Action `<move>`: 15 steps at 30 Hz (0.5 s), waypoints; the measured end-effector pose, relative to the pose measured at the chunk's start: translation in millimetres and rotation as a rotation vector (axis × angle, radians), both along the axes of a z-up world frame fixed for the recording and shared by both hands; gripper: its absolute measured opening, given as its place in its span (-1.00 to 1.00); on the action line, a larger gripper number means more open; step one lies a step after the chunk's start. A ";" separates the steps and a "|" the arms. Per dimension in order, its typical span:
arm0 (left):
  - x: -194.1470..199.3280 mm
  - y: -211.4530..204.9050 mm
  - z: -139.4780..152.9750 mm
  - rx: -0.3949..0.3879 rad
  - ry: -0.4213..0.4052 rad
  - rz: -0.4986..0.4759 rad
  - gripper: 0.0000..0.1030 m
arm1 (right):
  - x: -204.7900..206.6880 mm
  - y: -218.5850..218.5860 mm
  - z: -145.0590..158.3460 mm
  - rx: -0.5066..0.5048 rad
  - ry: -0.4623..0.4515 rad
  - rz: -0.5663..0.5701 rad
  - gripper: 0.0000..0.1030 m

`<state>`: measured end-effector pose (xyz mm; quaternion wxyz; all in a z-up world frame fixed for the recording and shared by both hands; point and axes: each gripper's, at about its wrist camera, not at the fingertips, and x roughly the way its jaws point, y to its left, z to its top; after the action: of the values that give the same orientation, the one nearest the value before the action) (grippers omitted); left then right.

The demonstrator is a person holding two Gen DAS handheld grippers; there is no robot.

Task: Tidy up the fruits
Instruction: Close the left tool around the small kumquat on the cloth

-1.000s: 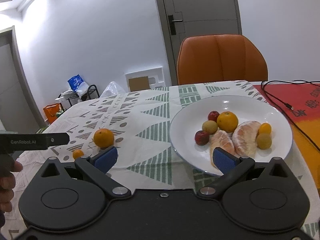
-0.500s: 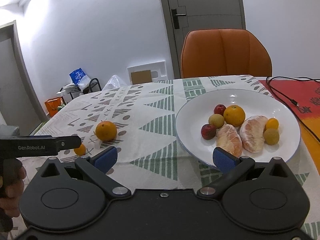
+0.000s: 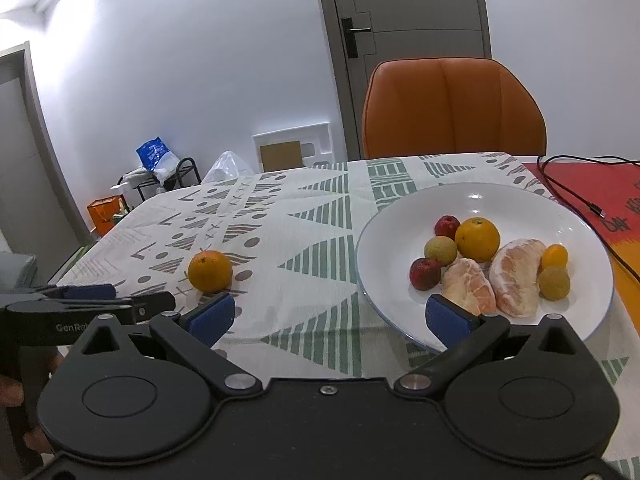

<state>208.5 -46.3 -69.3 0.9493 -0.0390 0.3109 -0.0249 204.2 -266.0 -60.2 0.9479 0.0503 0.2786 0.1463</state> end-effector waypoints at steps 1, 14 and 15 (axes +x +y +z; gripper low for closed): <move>1.0 0.0 -1.1 -0.004 0.005 -0.004 0.76 | 0.9 1.1 -0.4 0.000 0.001 0.002 1.00; 7.6 7.4 -10.8 -0.023 0.074 -0.018 -0.55 | 8.5 21.8 -1.2 -0.022 0.001 0.054 1.00; 6.8 10.0 -10.0 -0.030 0.073 -0.015 -0.55 | 9.4 23.3 -1.3 -0.022 0.002 0.058 1.00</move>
<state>215.3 -36.3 -79.3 0.9365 -0.0515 0.3451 -0.0354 213.6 -242.7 -61.5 0.9435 0.0321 0.2823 0.1706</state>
